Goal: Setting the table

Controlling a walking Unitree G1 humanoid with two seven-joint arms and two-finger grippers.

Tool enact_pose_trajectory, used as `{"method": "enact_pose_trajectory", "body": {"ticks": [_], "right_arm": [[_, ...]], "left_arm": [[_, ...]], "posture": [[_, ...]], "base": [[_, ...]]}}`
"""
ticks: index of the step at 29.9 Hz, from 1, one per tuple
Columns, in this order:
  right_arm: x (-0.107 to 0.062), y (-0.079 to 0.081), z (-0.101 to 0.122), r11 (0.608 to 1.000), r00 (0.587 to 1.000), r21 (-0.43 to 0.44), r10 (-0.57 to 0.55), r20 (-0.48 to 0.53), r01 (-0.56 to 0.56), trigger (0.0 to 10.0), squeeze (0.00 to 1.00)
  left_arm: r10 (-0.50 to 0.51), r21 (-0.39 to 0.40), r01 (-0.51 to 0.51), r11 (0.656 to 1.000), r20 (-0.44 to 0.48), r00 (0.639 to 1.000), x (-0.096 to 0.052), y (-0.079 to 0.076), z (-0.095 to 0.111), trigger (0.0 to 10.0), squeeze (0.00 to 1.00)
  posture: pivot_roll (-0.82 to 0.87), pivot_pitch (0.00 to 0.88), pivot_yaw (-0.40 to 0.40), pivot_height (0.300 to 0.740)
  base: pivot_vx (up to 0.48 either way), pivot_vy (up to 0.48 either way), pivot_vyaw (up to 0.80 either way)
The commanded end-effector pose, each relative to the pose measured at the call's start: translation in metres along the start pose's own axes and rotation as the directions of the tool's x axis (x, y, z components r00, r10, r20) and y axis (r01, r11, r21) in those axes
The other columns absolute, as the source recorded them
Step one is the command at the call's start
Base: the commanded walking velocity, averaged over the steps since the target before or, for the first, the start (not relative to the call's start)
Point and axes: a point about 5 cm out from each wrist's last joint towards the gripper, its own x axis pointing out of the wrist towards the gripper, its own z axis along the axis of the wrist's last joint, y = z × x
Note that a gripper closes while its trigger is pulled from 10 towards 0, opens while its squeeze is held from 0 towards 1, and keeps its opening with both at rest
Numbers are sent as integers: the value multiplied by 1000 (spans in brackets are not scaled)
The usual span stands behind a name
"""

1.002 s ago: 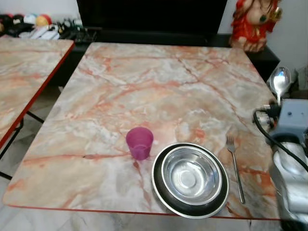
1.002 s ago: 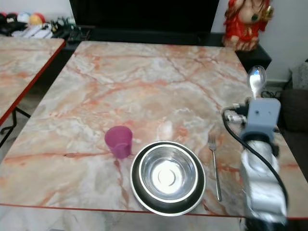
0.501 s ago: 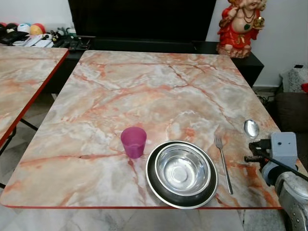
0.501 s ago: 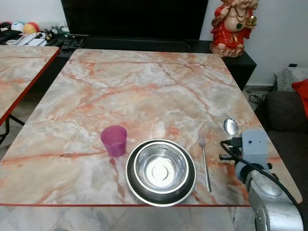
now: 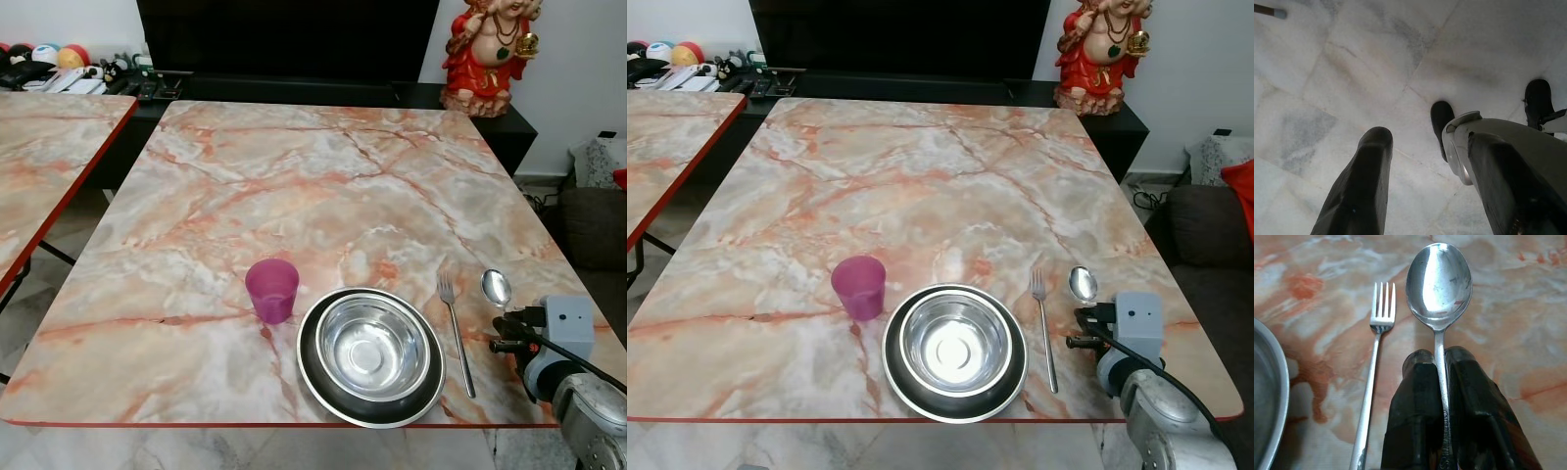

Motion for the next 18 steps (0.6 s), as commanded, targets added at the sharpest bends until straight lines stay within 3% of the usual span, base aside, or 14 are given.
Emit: {"method": "enact_pose_trajectory", "body": {"ticks": [1, 9, 18], "right_arm": [[-3, -7, -3, 1000, 1000, 17, -20, 2, 20, 10000, 0], [-4, -14, -4, 992, 998, -112, -60, -3, 59, 10000, 0], [1, -5, -12, 996, 999, -79, -34, 25, 36, 10000, 0]], "left_arm": [[-5, 8, 5, 1000, -49, 999, -2, 0, -11, 10000, 0], [-8, 7, 9, 1000, -48, 999, -2, 1, -11, 10000, 0], [-4, 7, 5, 1000, -47, 999, -2, 5, -9, 10000, 0]], "posture": [[-91, 128, -37, 740], [-92, 143, -30, 740], [-84, 150, -11, 740]], "base": [[0, 0, 0], [0, 0, 0], [0, 0, 0]]}}
